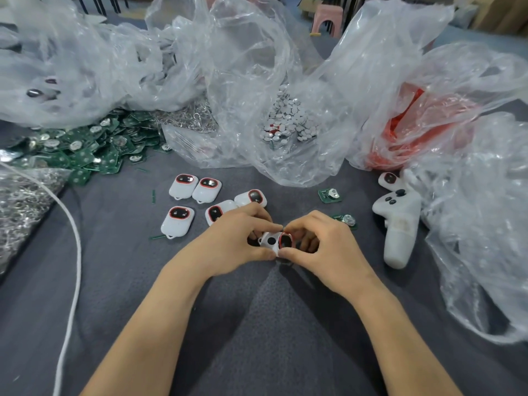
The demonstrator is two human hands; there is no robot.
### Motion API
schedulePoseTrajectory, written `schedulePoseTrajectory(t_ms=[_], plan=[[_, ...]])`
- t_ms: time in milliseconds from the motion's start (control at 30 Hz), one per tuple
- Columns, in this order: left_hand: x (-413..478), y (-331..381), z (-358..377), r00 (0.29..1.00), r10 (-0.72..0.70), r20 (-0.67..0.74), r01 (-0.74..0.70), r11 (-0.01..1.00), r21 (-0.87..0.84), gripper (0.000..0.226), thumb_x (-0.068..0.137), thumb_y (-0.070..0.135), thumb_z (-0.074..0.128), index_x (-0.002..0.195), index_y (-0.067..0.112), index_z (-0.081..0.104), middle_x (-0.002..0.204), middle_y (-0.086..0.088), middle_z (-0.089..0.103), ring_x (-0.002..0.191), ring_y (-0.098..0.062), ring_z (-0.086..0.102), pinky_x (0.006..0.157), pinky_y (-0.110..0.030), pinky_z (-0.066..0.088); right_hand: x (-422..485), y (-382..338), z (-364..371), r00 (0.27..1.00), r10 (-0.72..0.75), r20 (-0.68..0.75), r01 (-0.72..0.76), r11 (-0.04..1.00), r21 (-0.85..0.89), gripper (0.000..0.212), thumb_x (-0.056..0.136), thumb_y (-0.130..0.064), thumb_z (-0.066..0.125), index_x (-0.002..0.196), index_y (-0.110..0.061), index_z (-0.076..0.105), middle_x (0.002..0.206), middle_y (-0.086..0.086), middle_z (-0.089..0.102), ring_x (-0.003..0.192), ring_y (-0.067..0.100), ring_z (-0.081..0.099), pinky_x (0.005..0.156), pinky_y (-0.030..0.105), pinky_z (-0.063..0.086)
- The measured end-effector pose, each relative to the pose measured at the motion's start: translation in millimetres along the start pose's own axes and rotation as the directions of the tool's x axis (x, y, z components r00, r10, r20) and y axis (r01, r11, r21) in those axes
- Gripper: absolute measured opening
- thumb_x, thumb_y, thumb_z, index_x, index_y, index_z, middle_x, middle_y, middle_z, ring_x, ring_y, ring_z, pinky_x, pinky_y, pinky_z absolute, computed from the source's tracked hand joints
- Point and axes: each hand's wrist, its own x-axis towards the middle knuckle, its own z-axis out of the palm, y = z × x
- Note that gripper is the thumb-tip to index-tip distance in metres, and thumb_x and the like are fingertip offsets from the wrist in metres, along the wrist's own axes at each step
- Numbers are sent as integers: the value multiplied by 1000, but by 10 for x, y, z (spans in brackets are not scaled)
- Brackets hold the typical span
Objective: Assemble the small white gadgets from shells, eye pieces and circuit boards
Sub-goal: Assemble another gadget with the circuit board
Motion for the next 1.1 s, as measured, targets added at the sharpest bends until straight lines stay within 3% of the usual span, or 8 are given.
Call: schedulePoseTrajectory(t_ms=[133,300,633,800,933,1100], plan=[[-2,-1,7,1000,4,-4,-4,1000,-9,43,79,25,77,120,24,67,107,10,50,88,2,46,79,-4,32,-1,-5,13,1000,-16,1,16,1000,-11,27,69,-22,83,92,-18,69,84,-10,56,70,3,56,65,10,43],[-3,-11,20,1000,-2,-16,2,1000,-10,42,78,25,77,120,23,67,108,8,51,92,-3,48,80,-4,33,7,-5,33,1000,-1,9,1,1000,-31,27,69,-20,84,90,-13,68,85,-4,56,67,6,54,67,20,46],[-6,-8,43,999,-21,-27,20,999,-39,40,79,27,77,118,23,68,108,8,53,92,-4,50,85,-15,40,44,2,14,997,50,50,-47,997,-56,24,68,-23,83,82,-15,65,78,-4,54,60,5,52,61,13,43],[-2,-5,47,999,-33,-41,30,997,-64,25,90,27,64,113,23,71,108,7,56,89,-4,54,83,-16,41,51,2,6,995,65,69,-62,997,-51,24,68,-23,83,82,-14,65,79,-5,54,61,5,52,64,18,44],[36,9,110,988,-67,-139,56,995,-80,13,88,21,67,99,20,75,98,5,59,75,-1,51,72,-15,39,29,9,3,989,104,100,-107,994,22,23,70,-26,82,82,-15,64,67,-4,60,53,3,53,55,13,41],[76,5,140,983,-64,-174,56,997,-49,8,85,19,70,91,20,75,82,10,53,70,-2,49,68,-20,38,0,14,6,980,142,139,-161,977,138,20,76,-15,78,86,-13,61,60,-1,64,43,11,62,47,21,50]])
